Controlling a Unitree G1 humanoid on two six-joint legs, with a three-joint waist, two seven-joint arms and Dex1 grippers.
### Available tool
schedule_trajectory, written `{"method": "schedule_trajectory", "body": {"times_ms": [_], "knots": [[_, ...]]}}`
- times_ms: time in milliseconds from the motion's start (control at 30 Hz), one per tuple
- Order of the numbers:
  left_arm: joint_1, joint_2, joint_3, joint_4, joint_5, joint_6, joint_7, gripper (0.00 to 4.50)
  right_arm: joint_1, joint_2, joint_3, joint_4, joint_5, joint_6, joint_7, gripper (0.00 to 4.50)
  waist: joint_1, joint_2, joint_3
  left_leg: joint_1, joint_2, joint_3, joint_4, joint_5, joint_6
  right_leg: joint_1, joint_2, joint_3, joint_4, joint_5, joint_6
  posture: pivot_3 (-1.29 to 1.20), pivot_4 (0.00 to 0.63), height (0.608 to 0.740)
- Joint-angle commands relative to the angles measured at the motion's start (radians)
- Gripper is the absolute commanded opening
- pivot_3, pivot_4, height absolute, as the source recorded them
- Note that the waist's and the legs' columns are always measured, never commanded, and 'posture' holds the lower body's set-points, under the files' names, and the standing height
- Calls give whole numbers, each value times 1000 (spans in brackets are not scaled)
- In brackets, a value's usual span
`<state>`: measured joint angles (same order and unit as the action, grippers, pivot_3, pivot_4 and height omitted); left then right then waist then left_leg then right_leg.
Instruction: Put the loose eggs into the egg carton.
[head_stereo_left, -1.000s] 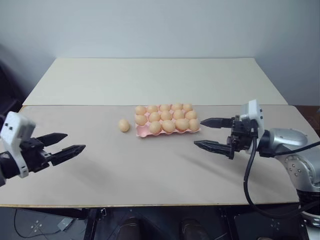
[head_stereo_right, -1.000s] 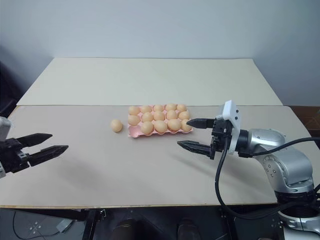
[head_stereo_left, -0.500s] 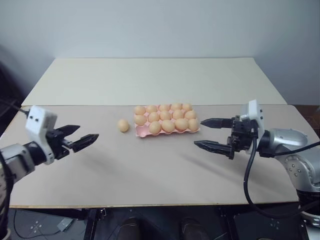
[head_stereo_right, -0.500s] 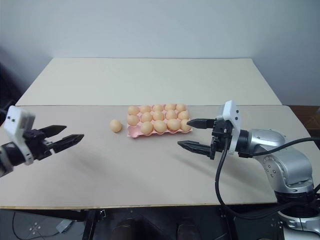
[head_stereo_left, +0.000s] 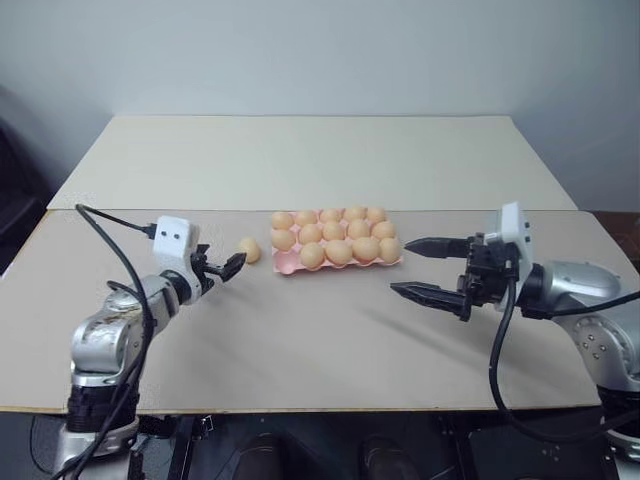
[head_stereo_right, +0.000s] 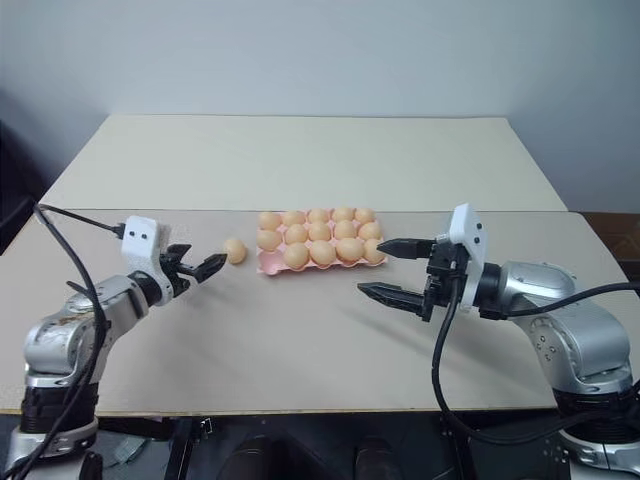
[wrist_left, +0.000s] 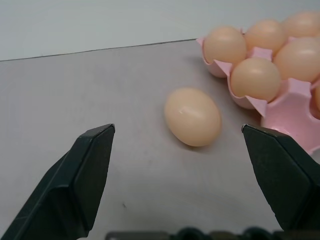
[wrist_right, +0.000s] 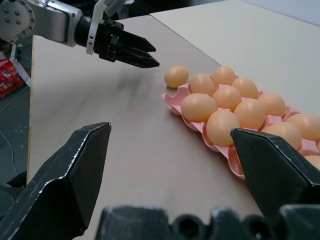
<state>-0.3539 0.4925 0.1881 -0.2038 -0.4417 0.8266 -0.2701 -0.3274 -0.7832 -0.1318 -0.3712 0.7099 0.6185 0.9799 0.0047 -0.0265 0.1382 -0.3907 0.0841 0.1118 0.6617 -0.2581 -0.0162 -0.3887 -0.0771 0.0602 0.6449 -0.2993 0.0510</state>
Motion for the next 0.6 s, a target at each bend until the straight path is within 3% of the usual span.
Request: {"method": "schedule_trajectory", "body": {"times_ms": [33, 600], "knots": [[-36, -42, -4, 7, 33, -27, 50, 4432, 0, -12, -34, -41, 16, -6, -4, 4500, 1, 0, 0, 0, 0, 0, 0, 0, 0, 0, 0, 0, 0, 0, 0, 0, 150, 740], [-128, -236, -62, 69, 148, -47, 183, 4432, 21, -24, -39, -70, 36, 6, -20, 4500, 7, -1, 0, 0, 0, 0, 1, 0, 0, 0, 0, 0, 0, 0, 0, 0, 150, 740]]}}
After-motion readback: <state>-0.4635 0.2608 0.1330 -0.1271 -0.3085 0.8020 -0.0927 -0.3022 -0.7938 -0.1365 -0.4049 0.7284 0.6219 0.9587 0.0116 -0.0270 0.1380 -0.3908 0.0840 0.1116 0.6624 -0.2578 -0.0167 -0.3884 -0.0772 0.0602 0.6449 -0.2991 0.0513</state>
